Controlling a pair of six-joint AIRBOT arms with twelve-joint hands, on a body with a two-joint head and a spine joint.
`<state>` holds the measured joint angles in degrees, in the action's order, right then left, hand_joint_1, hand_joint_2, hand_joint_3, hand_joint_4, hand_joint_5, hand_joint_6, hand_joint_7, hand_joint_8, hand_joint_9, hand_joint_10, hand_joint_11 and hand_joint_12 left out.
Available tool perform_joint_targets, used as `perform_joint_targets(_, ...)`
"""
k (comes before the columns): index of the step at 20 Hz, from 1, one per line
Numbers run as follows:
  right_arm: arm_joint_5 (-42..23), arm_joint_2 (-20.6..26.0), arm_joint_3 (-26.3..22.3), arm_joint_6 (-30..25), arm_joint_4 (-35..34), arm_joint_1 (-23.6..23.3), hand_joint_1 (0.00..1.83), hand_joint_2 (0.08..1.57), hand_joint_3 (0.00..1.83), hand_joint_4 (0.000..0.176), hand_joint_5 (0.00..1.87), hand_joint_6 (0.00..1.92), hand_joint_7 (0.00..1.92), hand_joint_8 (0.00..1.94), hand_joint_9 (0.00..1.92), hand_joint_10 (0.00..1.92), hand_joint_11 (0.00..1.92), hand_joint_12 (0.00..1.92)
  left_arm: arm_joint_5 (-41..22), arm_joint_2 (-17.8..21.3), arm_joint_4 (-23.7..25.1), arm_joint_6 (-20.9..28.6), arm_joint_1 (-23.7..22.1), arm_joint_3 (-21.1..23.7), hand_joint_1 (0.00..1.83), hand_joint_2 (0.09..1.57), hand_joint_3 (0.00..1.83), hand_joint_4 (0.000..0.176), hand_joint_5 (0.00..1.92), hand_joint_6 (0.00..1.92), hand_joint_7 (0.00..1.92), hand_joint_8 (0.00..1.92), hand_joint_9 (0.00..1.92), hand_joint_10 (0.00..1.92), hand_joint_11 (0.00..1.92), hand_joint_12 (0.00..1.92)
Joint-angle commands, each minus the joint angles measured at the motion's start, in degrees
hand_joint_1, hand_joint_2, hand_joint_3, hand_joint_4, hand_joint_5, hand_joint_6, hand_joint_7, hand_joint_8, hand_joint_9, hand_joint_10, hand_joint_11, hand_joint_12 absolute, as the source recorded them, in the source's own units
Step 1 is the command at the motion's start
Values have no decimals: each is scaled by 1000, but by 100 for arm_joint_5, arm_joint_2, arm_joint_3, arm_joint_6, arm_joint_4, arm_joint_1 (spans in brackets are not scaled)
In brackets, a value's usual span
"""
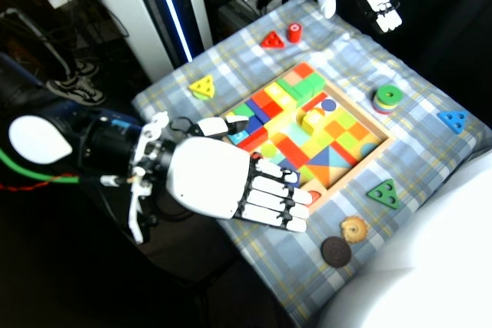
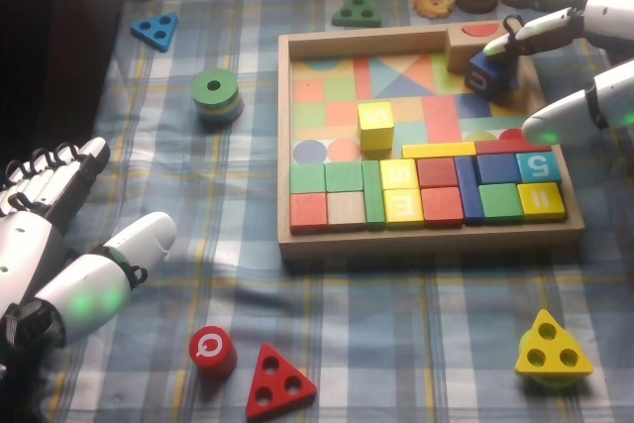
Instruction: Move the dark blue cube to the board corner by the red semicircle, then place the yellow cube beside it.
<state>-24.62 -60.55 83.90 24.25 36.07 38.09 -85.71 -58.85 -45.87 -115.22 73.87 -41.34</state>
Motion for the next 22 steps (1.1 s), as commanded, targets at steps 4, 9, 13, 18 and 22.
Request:
perform_joint_targets(4, -177, 62, 42, 82, -230, -49, 0, 831, 12, 129, 399, 2, 0, 0, 0, 0, 0, 0, -665, -17, 249, 32, -15, 5, 0, 1154, 11, 21, 150, 4, 74, 1, 0, 0, 0, 0)
perform_joint_targets(9, -160, 123, 2, 306, -490, -47, 0, 860, 20, 73, 433, 12, 0, 0, 0, 0, 0, 0, -665, -20, 237, 32, -13, 6, 0, 1163, 13, 7, 165, 8, 92, 7, 18, 6, 0, 0)
perform_joint_targets(13, -321, 157, -212, 550, -677, -66, 0, 885, 28, 73, 420, 4, 0, 0, 0, 0, 0, 0, -661, -24, 231, 32, -11, 6, 0, 1172, 15, 20, 144, 0, 82, 0, 10, 1, 0, 0)
perform_joint_targets(18, -841, 555, -709, 924, -1144, -166, 0, 951, 51, 3, 398, 0, 0, 0, 0, 0, 0, 0, -655, -28, 218, 32, -3, 12, 0, 1164, 9, 26, 150, 1, 81, 0, 8, 0, 0, 0)
perform_joint_targets(22, -1214, 652, -984, 926, -1182, -245, 0, 952, 45, 0, 395, 5, 0, 0, 0, 0, 0, 0, -659, -30, 218, 32, 3, 15, 0, 1180, 15, 11, 153, 4, 88, 3, 16, 4, 0, 0)
